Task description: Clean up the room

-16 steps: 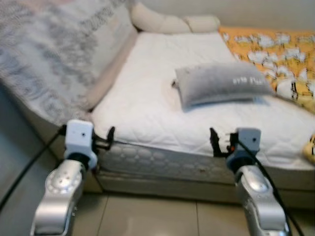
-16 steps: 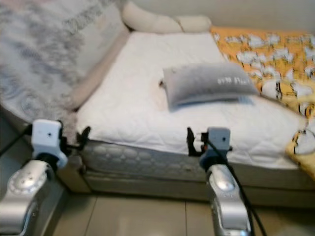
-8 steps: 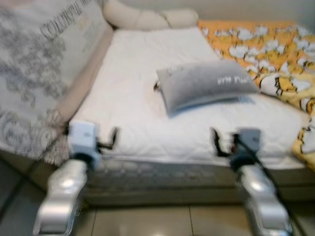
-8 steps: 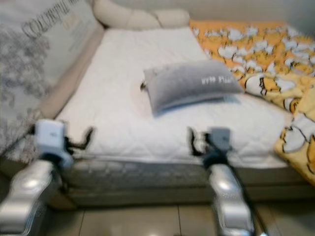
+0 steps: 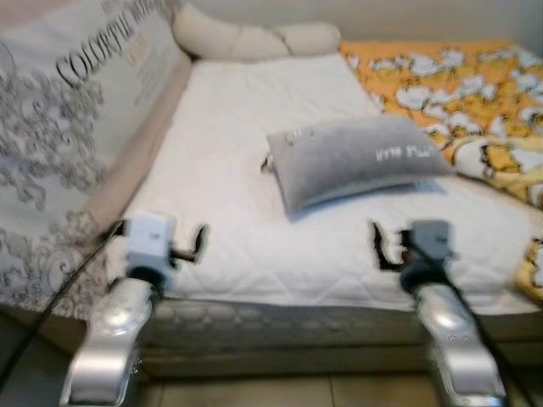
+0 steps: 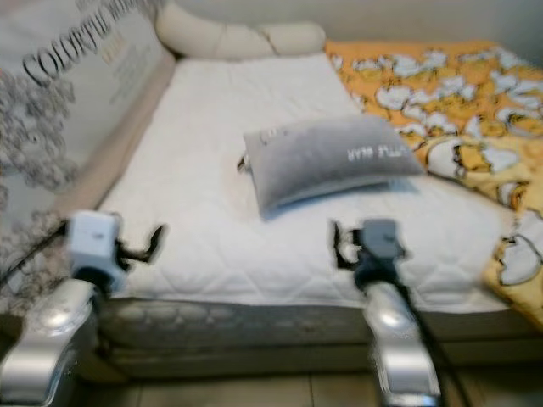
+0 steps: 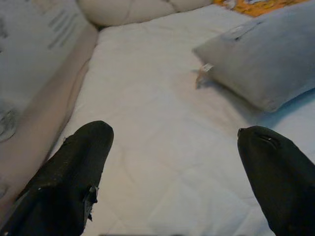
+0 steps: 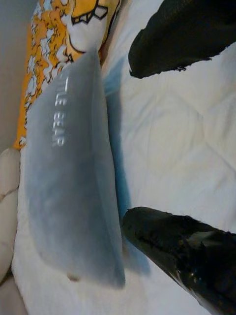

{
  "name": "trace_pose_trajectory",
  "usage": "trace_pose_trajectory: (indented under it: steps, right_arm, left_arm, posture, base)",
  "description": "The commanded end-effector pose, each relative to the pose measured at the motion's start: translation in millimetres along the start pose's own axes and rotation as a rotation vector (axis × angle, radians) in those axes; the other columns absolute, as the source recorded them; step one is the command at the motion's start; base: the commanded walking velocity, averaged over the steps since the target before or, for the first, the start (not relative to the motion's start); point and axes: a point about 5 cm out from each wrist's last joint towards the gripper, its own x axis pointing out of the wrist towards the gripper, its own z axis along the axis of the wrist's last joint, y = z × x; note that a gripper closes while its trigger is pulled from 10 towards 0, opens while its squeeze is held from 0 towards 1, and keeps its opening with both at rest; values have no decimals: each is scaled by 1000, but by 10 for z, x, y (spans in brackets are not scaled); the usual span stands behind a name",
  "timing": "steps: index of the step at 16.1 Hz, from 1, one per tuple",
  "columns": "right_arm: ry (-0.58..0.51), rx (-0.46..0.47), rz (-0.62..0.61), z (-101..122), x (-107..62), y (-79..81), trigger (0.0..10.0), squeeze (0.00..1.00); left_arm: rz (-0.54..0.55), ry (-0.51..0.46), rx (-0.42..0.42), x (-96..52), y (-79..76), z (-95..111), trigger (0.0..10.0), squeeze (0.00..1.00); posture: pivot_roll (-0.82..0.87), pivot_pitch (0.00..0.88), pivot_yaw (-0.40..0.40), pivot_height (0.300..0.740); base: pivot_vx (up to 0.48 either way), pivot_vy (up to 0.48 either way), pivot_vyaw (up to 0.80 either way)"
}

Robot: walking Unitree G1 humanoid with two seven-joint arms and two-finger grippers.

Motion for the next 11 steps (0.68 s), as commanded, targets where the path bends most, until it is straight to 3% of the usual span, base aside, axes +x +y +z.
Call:
trace_pose_trajectory:
  steps: [1,11]
  right_arm:
    - [-6,42,54,29,9,112,10000,0]
    - [6,62,54,14,5,106,10000,0]
  left_arm:
    - [28,-8,17,-12,81,26,10000,0]
    - [17,-9,17,-14,69,25,10000,0]
  posture:
    - [-24,0,29,740]
    - [-23,0,27,740]
  base:
    - [319,0,0]
    - [313,0,0]
